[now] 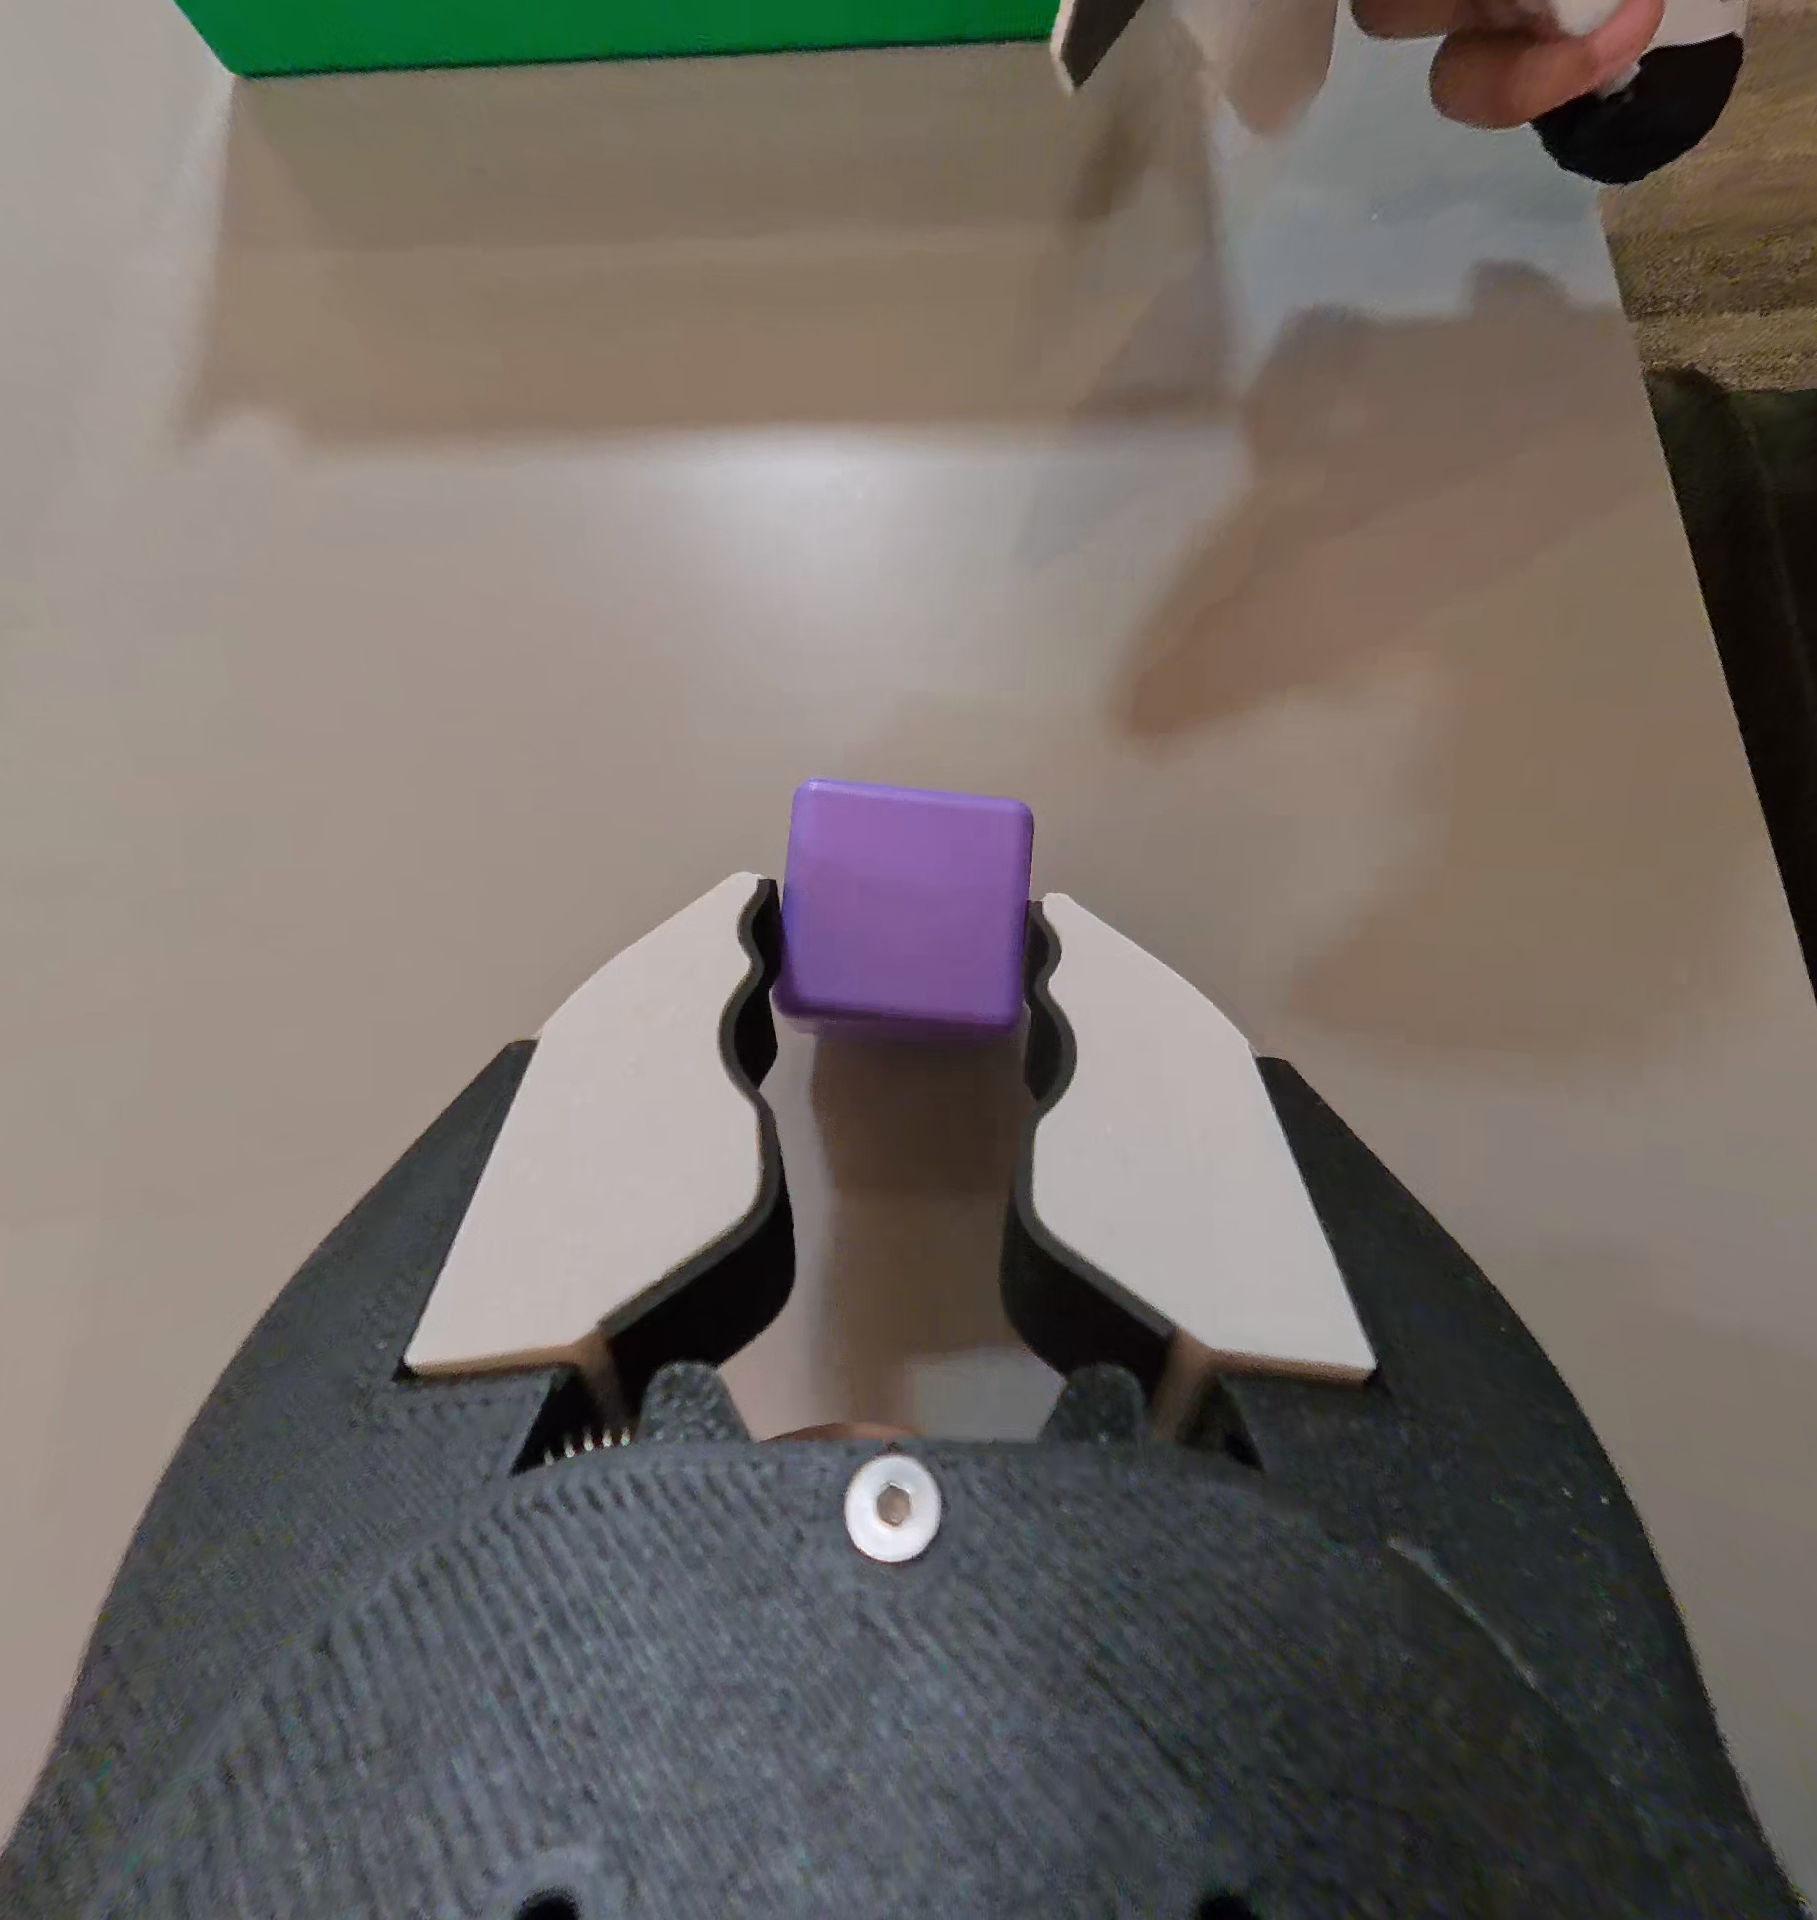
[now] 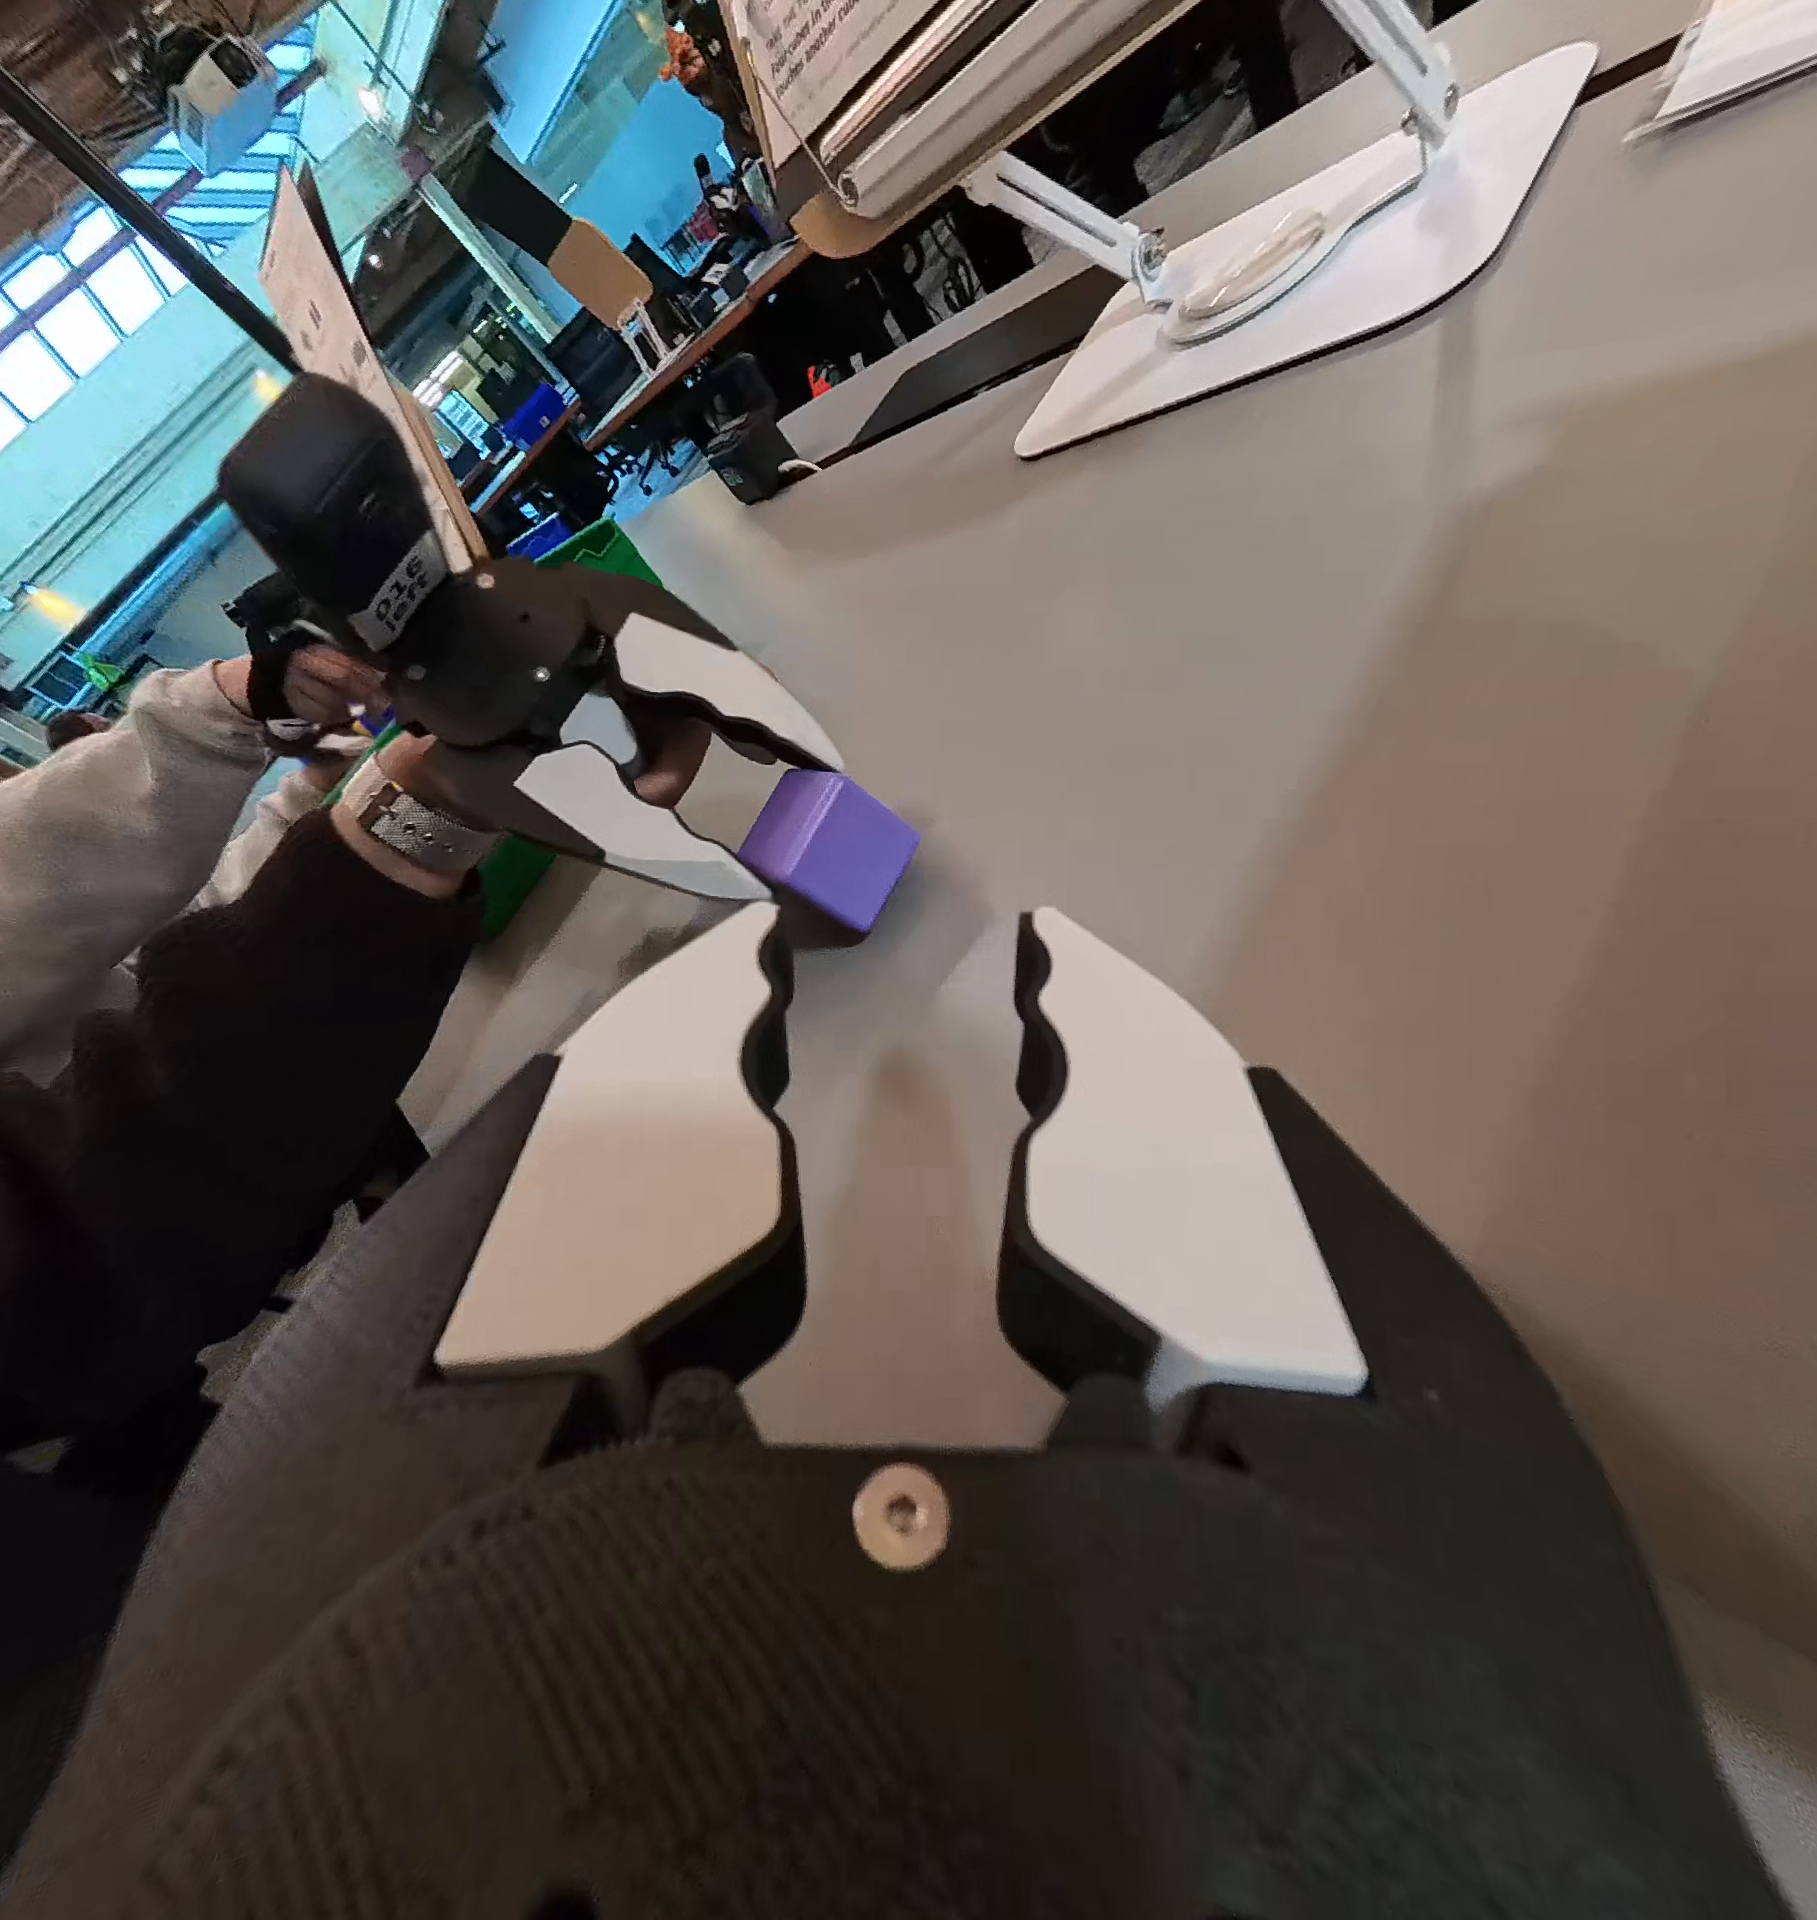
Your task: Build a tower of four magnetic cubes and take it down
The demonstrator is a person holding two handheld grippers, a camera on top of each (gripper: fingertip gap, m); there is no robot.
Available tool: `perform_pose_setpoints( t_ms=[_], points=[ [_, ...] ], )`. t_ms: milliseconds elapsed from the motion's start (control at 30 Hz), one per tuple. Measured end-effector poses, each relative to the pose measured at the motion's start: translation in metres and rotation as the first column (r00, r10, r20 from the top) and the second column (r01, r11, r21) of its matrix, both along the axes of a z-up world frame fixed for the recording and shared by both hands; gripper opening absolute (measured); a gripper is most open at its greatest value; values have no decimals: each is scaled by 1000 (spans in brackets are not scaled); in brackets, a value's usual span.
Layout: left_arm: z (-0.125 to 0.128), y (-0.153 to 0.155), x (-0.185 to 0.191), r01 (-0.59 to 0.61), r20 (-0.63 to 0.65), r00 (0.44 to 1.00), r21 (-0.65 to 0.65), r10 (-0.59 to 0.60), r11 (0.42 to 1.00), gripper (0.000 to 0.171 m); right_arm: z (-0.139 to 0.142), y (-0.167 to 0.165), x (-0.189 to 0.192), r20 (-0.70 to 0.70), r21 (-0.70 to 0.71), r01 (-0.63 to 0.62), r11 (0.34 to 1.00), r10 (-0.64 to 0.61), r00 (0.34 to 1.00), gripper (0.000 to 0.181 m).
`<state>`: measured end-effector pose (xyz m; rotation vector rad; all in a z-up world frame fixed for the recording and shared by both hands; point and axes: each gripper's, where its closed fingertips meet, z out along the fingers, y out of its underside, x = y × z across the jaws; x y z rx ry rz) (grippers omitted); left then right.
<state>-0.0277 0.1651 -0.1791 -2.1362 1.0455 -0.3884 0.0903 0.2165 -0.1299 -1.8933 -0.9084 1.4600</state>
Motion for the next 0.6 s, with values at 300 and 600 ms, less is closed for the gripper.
perform_pose_setpoints(
  t_ms=[300,600],
  points=[
    [-6,9,3,7,77,997,-92,1,996,47,2,15,30,-23,-27,111,993,-112,993,45],
    [-12,9,-2,-17,33,999,-145,21,989,63,5,22,45,-56,-68,159,985,-162,985,45]
  ],
)
